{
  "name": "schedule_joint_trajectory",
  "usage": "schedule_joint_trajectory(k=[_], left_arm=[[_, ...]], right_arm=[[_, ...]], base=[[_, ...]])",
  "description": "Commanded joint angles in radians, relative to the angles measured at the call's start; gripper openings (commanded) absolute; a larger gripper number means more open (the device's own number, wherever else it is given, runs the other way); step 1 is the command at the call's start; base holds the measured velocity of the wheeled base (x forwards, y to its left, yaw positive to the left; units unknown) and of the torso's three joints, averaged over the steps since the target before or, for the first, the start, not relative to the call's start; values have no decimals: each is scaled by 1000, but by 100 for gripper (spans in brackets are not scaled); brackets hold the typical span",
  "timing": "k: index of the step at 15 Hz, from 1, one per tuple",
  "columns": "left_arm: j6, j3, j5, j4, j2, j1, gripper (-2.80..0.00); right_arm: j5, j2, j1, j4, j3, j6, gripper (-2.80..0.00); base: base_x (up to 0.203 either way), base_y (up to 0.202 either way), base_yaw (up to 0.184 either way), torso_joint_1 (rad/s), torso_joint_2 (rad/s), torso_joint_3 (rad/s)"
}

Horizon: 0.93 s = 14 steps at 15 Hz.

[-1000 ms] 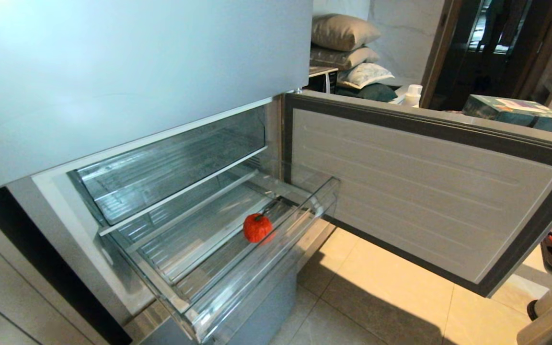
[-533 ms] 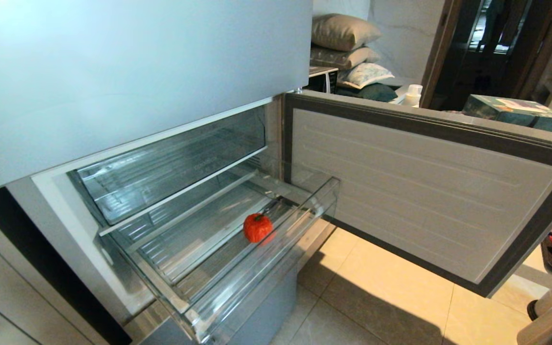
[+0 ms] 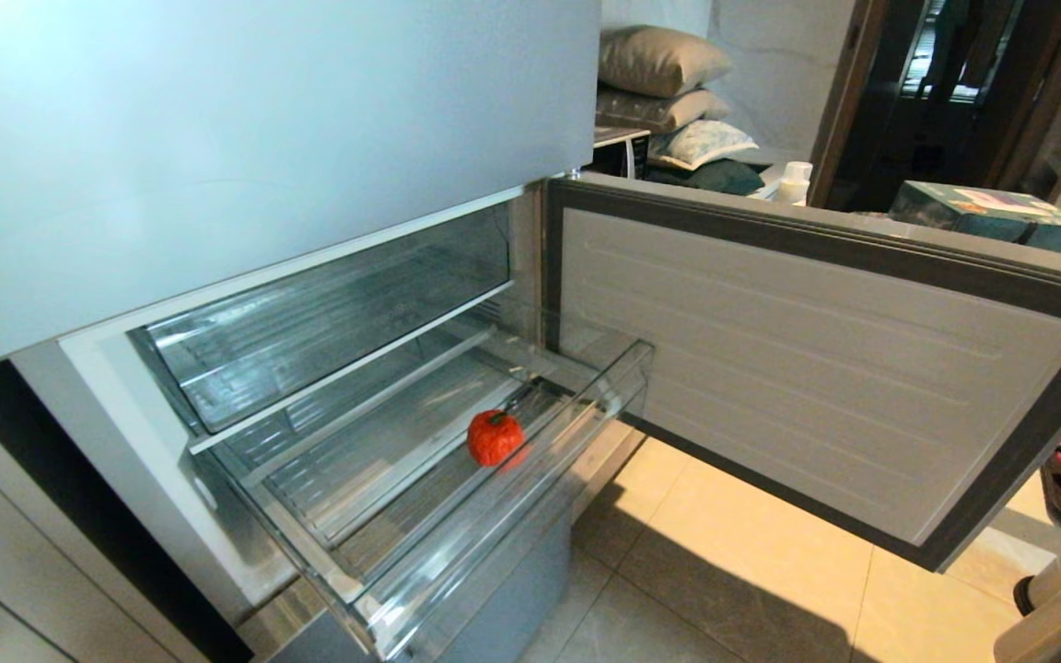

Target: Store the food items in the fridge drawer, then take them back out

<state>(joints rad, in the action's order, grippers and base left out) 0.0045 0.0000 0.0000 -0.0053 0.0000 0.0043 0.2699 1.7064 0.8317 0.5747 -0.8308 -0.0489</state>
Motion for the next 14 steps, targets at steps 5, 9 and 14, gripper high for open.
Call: schedule_joint_trajectory(k=[5,9,14], left_arm=[[0,2,0,-1,2,0,-280],[0,0,0,-1,2,0,-280],[0,2,0,1,2,0,-280]], right_arm=[[118,225,-2,-15,-206,36,0],[142,353,-10,-120,-388,77,0],[135,491,-38,-140,-556,84,0]], base=[[0,0,0,0,0,0],[0,0,0,0,0,0],[0,0,0,0,0,0]])
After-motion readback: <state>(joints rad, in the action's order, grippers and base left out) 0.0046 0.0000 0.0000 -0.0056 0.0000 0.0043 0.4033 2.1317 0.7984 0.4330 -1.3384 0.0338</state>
